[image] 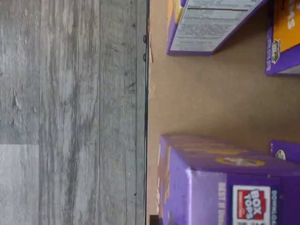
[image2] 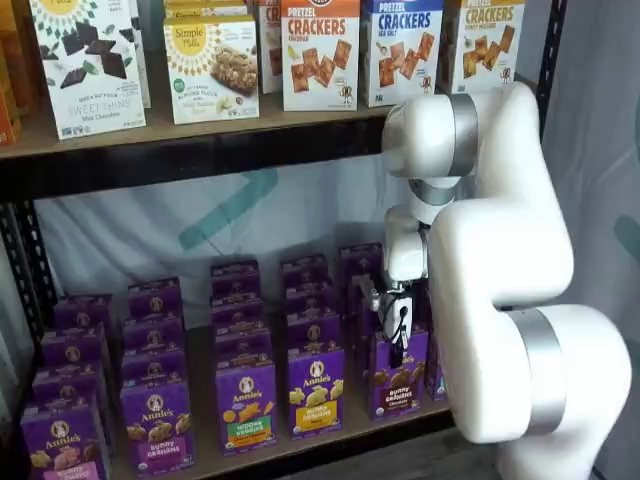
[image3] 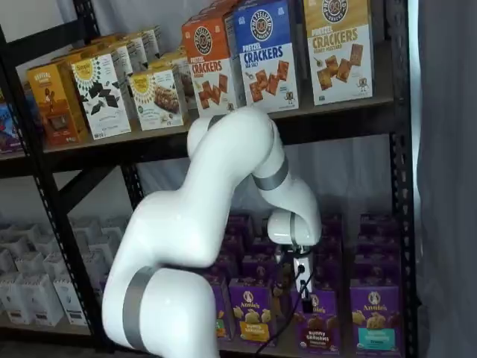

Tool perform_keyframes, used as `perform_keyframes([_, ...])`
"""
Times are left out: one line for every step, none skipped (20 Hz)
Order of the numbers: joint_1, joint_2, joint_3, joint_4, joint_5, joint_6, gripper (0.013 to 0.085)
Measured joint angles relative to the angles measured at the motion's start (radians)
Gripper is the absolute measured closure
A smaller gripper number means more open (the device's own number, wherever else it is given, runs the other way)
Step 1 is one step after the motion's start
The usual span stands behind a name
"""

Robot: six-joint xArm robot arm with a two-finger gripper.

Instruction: Pick up the purple box with a brown patch in the center, on the bottom shelf, the fifth box from the left

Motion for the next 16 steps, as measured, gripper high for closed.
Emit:
perform_keyframes([-0.001,0.0,-0.001,-0.006,0.002,0.005,0.045])
perform_keyframes([-0.001,0.0,-0.001,-0.008,0.003,0.006,0.045])
perform_keyframes([-0.001,0.0,-0.001,-0.008,0.002,0.005,0.045])
perform_keyframes([-0.002,0.0,-0.001,-0.006,0.004,0.004,0.045])
perform_keyframes([-0.002,-0.001,-0.001,-0.005,0.004,0.002,0.045])
perform_keyframes([-0.003,-0.002,0.0,-0.002,0.004,-0.001,0.045])
perform_keyframes([-0.004,-0.003,0.001,-0.002,0.005,-0.002,0.049])
perform_keyframes([-0.005,-0.005,0.003,-0.004,0.006,-0.001,0.053])
perform_keyframes([-0.006,-0.007,0.004,-0.006,0.007,0.0,0.053])
perform_keyframes([-0.007,-0.008,0.006,-0.009,0.007,0.002,0.057])
perform_keyframes([-0.007,-0.009,0.007,-0.012,0.008,0.004,0.057])
perform_keyframes([-0.008,-0.011,0.008,-0.017,0.01,0.008,0.061])
perform_keyframes([-0.009,-0.011,0.008,-0.025,0.014,0.014,0.061])
perform_keyframes([-0.01,-0.012,0.009,-0.029,0.016,0.017,0.061])
perform_keyframes([-0.011,-0.014,0.012,-0.029,0.014,0.016,0.061])
perform_keyframes([-0.011,-0.016,0.014,-0.03,0.012,0.016,0.061])
